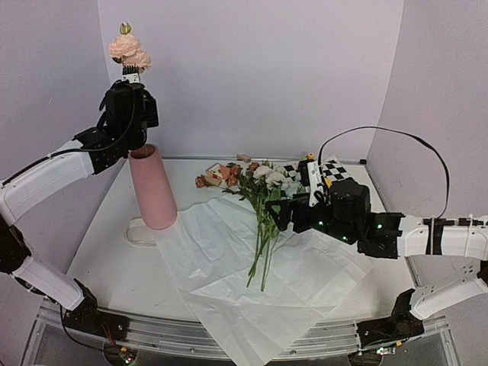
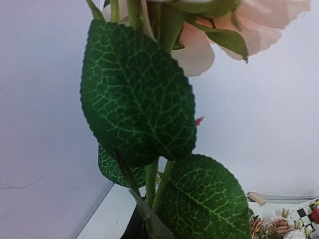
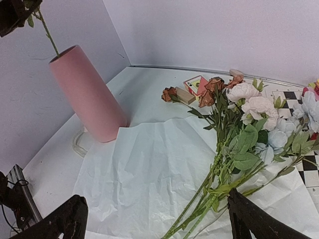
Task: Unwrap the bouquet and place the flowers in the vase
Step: Insert the fake flower into the vase.
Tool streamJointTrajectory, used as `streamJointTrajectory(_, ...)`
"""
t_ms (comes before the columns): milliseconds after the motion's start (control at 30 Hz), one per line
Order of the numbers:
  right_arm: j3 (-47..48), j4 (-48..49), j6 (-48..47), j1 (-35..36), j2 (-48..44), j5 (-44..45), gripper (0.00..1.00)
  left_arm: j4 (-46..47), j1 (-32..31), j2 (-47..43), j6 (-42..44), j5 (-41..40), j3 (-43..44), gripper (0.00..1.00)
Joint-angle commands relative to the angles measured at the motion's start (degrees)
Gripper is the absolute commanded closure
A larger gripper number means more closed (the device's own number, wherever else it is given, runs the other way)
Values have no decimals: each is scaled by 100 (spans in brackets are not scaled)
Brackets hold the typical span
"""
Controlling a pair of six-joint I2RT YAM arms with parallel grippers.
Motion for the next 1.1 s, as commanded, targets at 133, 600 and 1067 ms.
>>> streamJointTrajectory(133, -118, 58, -1, 23, -67, 119, 2, -1267, 315, 217, -1480, 403, -46, 94)
streamJointTrajectory(600, -105, 45, 118, 24, 42, 127, 2, -2182, 331, -164, -2101, 837, -151, 18)
streamJointTrajectory(1067, 604, -1510, 1026, 21, 757, 1801, 7, -3015, 331, -1499, -2380, 2969, -155, 7)
